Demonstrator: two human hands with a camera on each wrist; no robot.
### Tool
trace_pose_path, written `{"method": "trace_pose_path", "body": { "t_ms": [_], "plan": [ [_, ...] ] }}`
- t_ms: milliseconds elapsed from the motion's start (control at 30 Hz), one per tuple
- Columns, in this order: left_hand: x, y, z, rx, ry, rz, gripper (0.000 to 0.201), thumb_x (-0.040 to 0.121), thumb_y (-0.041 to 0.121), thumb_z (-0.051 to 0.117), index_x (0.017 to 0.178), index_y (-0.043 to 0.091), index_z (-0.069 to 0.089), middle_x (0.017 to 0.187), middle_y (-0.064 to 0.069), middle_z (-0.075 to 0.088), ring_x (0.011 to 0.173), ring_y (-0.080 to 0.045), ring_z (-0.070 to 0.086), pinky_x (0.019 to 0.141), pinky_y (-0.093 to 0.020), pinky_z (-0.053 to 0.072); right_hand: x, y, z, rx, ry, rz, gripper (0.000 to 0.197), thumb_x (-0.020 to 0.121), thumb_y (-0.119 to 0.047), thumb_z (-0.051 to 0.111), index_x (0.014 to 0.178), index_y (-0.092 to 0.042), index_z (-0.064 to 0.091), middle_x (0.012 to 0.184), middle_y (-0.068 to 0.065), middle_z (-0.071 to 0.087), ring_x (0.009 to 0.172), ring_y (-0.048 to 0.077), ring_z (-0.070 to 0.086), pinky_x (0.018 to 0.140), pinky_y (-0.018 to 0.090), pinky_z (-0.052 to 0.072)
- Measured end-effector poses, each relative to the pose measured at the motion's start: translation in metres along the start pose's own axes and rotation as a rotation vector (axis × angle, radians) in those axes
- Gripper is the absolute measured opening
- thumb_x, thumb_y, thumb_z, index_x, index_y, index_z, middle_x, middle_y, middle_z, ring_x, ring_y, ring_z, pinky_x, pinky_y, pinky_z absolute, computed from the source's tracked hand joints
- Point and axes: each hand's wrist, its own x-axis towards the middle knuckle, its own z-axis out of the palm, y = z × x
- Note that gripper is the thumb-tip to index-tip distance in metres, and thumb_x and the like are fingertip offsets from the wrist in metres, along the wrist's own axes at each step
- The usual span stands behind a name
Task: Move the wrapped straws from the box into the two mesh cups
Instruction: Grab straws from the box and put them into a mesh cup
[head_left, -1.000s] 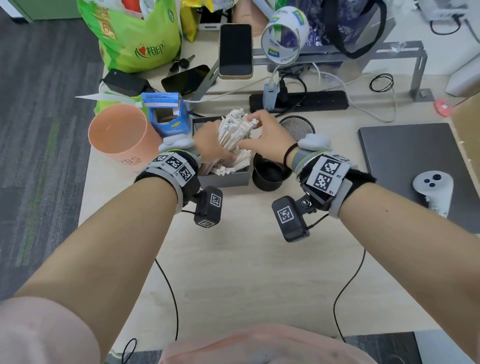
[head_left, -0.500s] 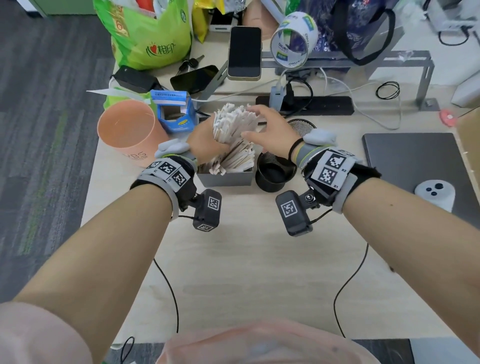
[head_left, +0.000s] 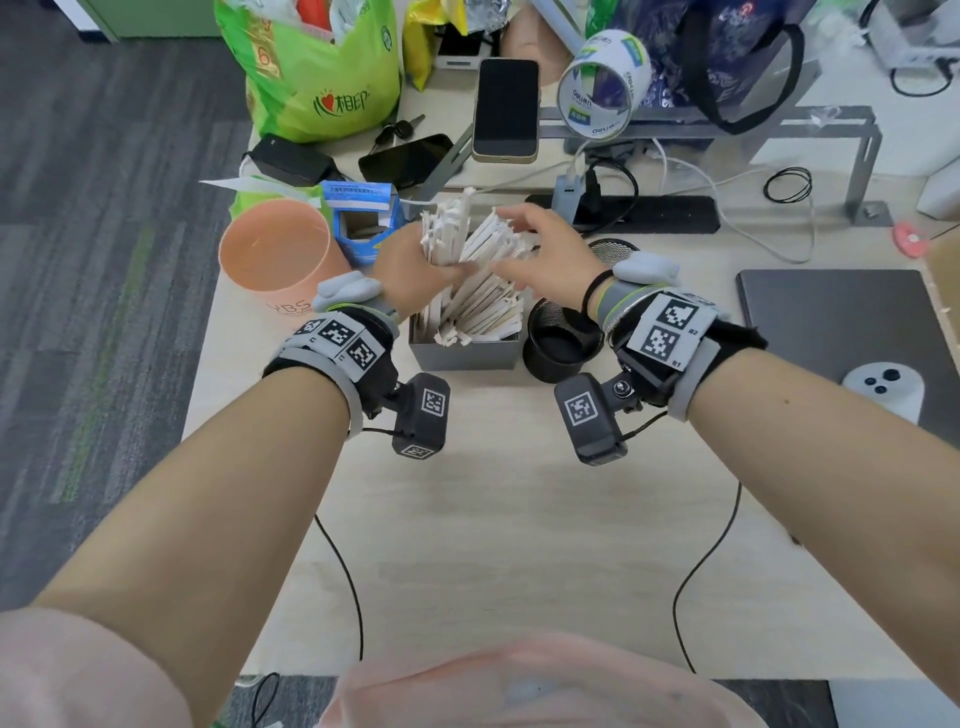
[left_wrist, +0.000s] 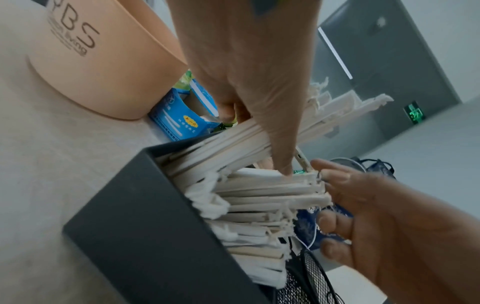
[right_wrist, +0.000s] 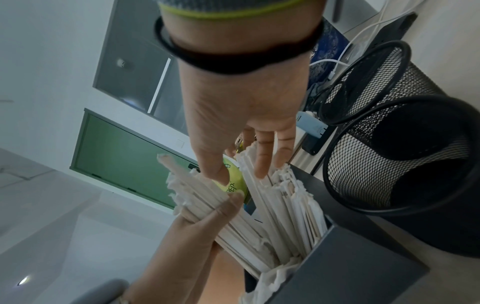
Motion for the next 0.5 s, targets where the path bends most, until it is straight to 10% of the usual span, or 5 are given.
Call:
{"method": "trace_pose_path", "body": {
  "t_ms": [200,500],
  "plan": [
    [-0.002,-0.0074,0.0009,0.17,-0.186,-0.048,0.032,0.082,0.02,0.064,0.111,0.007,0.063,0.106,-0.015,0.067,0.093,-0.024,0.061,0.075,-0.029,0.045,0.0008,0.0031,0.0029,-0.15,-0.053,0.062,0.061,0.083,-0.019,0.063,0.139,-0.017,0.04,0.145,0.01,0.037,0.133,0.021,0.04,0.111,0.028,0.031],
    [0.0006,-0.0105,0.0003,0.184,-0.194,-0.068,0.034,0.084,0.038,0.065,0.103,0.009,0.065,0.087,-0.004,0.062,0.085,-0.02,0.062,0.07,-0.028,0.044,0.0018,-0.0004,0.0048,-0.166,-0.087,0.097,0.063,0.082,-0.014,0.061,0.14,-0.015,0.036,0.146,0.012,0.034,0.135,0.022,0.037,0.106,0.023,0.03]
  ]
}}
